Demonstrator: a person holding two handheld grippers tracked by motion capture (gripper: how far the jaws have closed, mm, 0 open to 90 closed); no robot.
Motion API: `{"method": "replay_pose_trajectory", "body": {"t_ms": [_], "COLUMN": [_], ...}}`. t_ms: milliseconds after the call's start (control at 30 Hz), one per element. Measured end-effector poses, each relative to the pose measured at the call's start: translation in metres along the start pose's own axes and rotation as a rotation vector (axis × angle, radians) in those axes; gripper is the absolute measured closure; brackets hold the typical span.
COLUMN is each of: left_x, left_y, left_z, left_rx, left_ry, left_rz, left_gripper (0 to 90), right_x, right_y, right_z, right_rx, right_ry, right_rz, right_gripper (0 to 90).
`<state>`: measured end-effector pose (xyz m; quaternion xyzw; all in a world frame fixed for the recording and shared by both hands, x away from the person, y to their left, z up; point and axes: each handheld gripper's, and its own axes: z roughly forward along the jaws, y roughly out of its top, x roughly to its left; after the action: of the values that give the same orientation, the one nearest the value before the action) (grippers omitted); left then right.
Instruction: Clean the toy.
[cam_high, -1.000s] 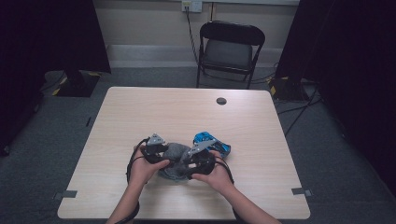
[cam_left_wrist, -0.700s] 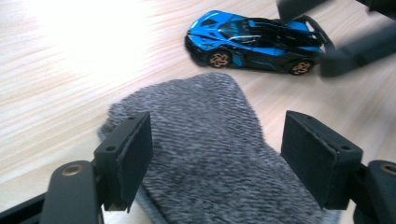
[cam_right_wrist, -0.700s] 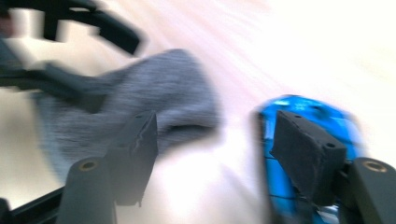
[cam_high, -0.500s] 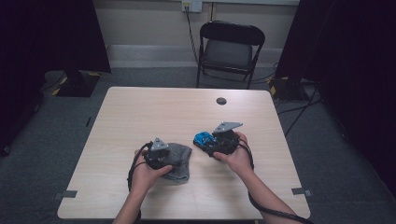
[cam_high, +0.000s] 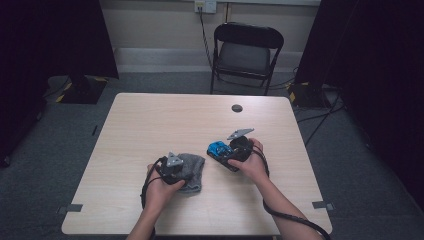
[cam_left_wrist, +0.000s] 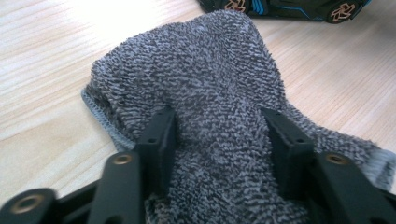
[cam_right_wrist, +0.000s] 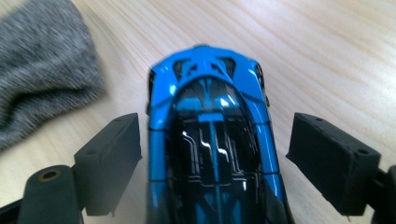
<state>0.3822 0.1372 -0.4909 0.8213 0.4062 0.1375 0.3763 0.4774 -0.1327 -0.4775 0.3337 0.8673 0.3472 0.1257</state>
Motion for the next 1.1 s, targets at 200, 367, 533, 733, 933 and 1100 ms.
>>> {"method": "replay_pose_trajectory", "body": {"t_ms": [200,367,533,733,933,1100], "left_x": [0.004,0.005,0.006,0.007,0.008,0.007], "left_y": [-0.001,-0.003,-0.003,-0.004,-0.004,-0.005], "left_z": [-0.001,-0.001,-0.001,-0.001,-0.001,-0.001], "left_rx": [-0.007,-0.018,-0.018,-0.03,-0.033,-0.037], "left_ry": [-0.012,-0.017,-0.019,-0.028,-0.028,-0.029], "left_rz": [0.004,0.002,0.002,-0.012,-0.009,-0.009], "left_gripper": [56.2,57.7,57.7,57.6,57.6,57.6], "right_x": [0.003,0.006,0.006,0.0,-0.002,0.0], "right_y": [-0.003,-0.004,-0.004,-0.002,-0.012,-0.016], "right_z": [0.008,0.012,0.012,0.008,0.006,0.007], "right_rx": [0.046,0.052,0.065,0.096,0.056,0.018], "right_ry": [0.003,-0.024,-0.029,-0.007,0.012,0.004], "right_rz": [-0.038,-0.073,-0.047,-0.025,-0.041,-0.029], "right_gripper": [19.2,18.4,18.7,20.5,20.6,22.1]}}
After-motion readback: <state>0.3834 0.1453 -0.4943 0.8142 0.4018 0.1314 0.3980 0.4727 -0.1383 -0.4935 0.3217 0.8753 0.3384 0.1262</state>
